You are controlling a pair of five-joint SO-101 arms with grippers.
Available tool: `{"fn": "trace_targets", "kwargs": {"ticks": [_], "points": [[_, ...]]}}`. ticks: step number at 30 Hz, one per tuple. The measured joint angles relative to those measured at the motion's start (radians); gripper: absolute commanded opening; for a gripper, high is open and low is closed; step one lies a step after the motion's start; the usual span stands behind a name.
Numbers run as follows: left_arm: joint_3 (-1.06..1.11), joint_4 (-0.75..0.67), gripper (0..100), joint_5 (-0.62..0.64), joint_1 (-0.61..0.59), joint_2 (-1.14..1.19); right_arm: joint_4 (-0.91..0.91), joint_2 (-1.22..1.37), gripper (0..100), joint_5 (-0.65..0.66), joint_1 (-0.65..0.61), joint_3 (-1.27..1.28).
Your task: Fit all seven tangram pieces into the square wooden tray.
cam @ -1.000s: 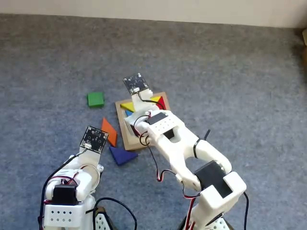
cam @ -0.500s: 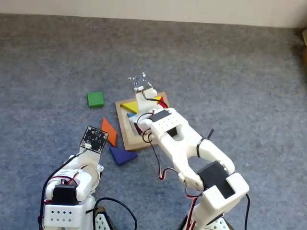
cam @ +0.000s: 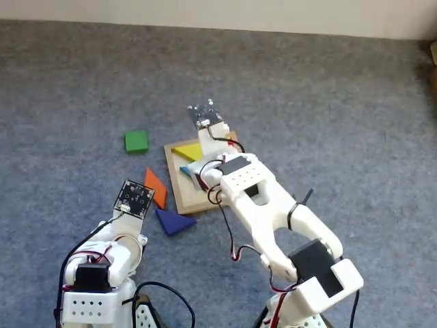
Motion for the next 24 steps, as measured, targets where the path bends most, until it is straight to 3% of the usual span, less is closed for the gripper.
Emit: {"fn": "trace_targets", "kwargs": {"ticks": [7, 24], "points": [[0.0, 0.0, 1, 0.0, 0.0, 0.0, -0.123, 0.04, 1.2, 0.0, -0.02, -0.002], [0.0, 0.0, 1, 0.0, 0.0, 0.0, -0.15, 0.207, 1.2, 0.0, -0.063, -0.091]]}}
